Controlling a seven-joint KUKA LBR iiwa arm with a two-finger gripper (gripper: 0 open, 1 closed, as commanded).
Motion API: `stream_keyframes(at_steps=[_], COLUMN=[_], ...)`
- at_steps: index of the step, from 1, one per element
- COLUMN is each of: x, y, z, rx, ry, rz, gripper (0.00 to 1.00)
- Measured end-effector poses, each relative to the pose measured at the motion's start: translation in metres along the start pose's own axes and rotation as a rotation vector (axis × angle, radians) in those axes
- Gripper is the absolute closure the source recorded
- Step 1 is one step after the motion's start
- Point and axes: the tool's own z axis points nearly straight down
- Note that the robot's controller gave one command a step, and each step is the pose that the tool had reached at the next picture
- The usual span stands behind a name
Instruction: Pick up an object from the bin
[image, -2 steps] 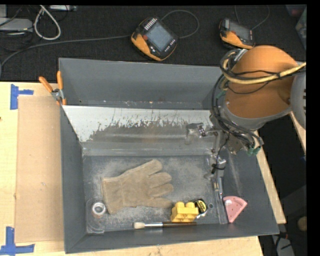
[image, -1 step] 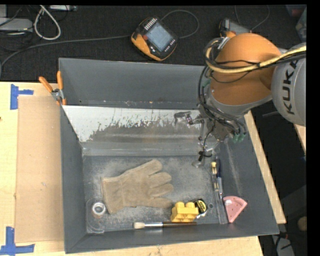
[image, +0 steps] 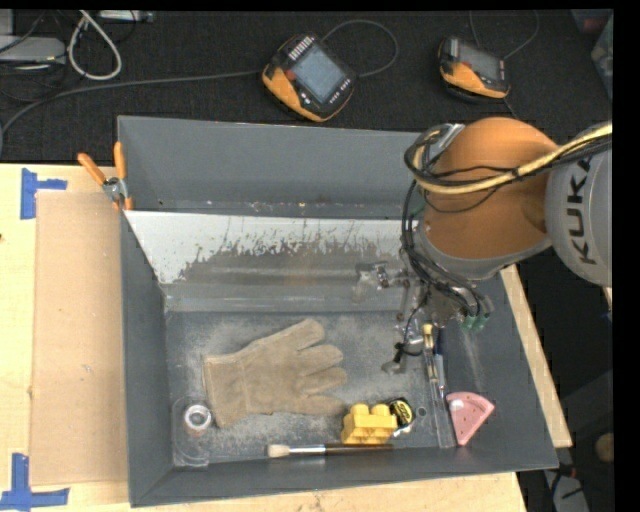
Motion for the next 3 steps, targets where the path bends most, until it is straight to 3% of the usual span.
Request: stream_keyframes(at_steps=[1, 2, 3], x=[-0.048, -0.037, -0.016], y=[0.005, 0.047, 0.023], z=[0.045, 0.017, 0.09], rx=[0.001, -0.001, -0.001], ry=[-0.014, -0.005, -0.002], rz=[-0.127, -0.248, -0.027], gripper=[0.0, 0.0, 0.0])
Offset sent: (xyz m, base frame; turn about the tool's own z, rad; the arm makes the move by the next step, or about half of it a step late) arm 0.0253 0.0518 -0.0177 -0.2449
